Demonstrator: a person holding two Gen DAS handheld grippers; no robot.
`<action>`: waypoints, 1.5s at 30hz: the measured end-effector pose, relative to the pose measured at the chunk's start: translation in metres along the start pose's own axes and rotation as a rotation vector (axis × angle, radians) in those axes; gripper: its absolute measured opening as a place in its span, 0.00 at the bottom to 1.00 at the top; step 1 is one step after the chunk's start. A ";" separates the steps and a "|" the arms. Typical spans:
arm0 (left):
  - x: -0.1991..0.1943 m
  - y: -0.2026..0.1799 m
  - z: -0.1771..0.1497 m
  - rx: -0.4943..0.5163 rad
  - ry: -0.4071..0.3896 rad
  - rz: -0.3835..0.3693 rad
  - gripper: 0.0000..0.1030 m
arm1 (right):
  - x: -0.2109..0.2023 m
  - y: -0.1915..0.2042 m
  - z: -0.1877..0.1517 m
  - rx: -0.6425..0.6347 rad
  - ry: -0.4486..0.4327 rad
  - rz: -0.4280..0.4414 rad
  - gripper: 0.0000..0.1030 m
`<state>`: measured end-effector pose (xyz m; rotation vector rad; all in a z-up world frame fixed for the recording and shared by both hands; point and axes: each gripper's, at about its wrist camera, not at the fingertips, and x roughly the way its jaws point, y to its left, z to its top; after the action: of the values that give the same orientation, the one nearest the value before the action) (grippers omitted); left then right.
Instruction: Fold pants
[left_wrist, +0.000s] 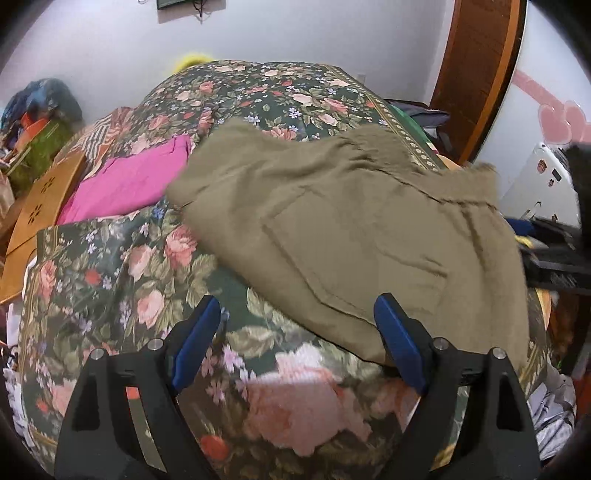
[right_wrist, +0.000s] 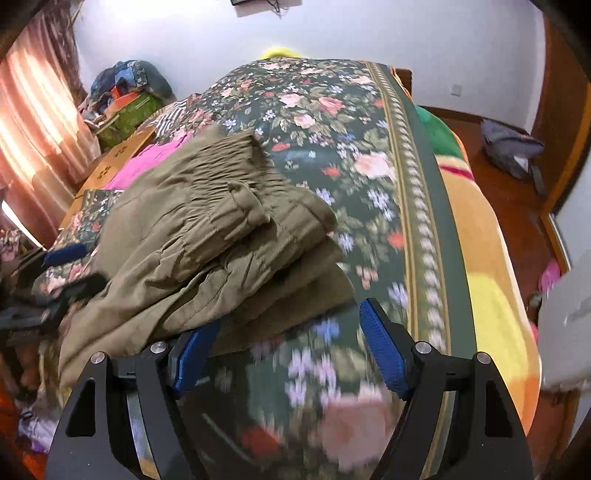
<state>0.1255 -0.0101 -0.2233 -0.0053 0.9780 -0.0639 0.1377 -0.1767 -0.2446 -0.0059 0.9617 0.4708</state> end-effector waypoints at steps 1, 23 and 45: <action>-0.001 -0.001 -0.001 -0.010 0.004 -0.007 0.85 | 0.006 0.000 0.006 -0.007 -0.001 0.002 0.72; -0.002 -0.024 0.018 -0.070 -0.024 -0.084 0.83 | -0.040 -0.010 0.032 0.051 -0.119 0.026 0.72; 0.060 0.126 0.076 -0.136 0.063 0.118 0.83 | 0.014 0.001 0.040 0.012 -0.031 0.025 0.72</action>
<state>0.2285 0.1109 -0.2346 -0.0713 1.0420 0.1115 0.1757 -0.1615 -0.2324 0.0243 0.9354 0.4871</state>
